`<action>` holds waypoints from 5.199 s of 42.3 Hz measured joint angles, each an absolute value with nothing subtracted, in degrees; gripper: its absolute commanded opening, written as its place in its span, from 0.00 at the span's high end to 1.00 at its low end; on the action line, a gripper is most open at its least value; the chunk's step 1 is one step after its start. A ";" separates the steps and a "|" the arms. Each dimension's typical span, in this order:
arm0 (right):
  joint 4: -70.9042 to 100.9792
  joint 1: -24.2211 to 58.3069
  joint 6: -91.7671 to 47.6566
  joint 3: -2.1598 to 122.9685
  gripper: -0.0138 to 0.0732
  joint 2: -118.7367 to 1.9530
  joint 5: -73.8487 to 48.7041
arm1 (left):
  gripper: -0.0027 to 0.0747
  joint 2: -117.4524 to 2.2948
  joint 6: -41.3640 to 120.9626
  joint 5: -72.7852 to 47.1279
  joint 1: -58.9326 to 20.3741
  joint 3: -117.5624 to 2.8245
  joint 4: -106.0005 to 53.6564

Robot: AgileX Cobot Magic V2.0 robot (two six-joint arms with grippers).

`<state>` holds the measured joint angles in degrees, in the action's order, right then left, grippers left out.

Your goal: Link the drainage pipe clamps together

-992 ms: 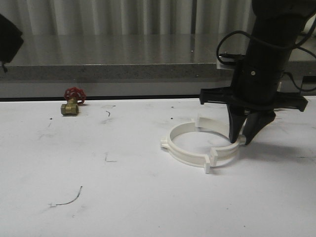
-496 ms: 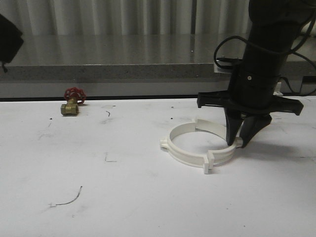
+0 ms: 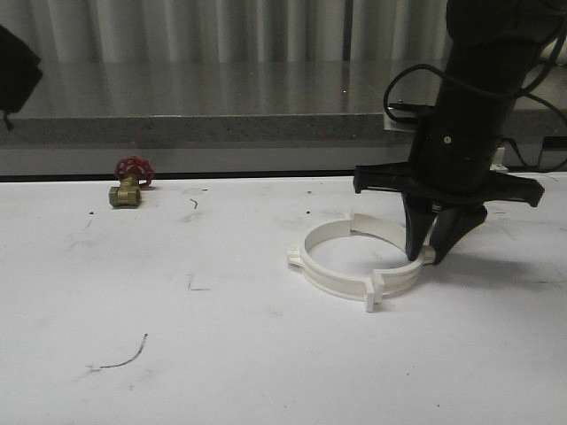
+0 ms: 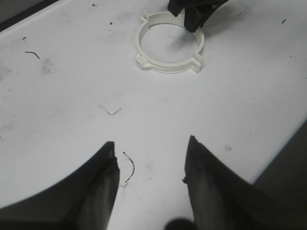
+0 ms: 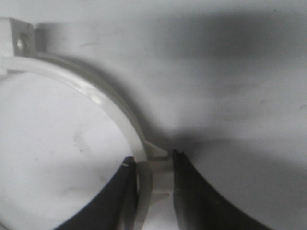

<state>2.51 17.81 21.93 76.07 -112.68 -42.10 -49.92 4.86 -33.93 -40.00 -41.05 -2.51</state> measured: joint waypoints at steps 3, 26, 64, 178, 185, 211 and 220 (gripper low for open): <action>2.51 17.81 21.93 76.07 0.60 -112.68 -42.32 | 0.56 -49.92 4.86 -33.93 -40.00 -41.05 -2.51; 2.64 17.81 21.97 76.07 0.52 -112.33 -42.43 | 0.56 -49.92 4.86 -33.93 -40.00 -41.05 -2.51; 0.46 11.90 0.00 64.09 0.52 -67.04 -48.21 | 0.56 -49.92 4.86 -33.93 -40.00 -41.05 -2.51; 4.97 9.25 -0.41 40.68 0.98 -27.10 -52.09 | 0.99 -8.41 4.86 -13.33 -8.70 -10.77 0.43; 4.97 9.25 -0.41 40.68 0.98 -27.10 -52.09 | 0.99 0.04 4.86 -11.51 -5.31 -3.57 0.00; 5.02 9.25 -0.48 40.68 0.98 -27.10 -52.21 | 0.99 0.33 0.79 -5.08 -3.41 0.15 0.00; 5.02 9.25 -0.48 40.68 0.98 -27.10 -52.21 | 0.99 0.33 0.79 -5.04 -1.73 0.15 0.00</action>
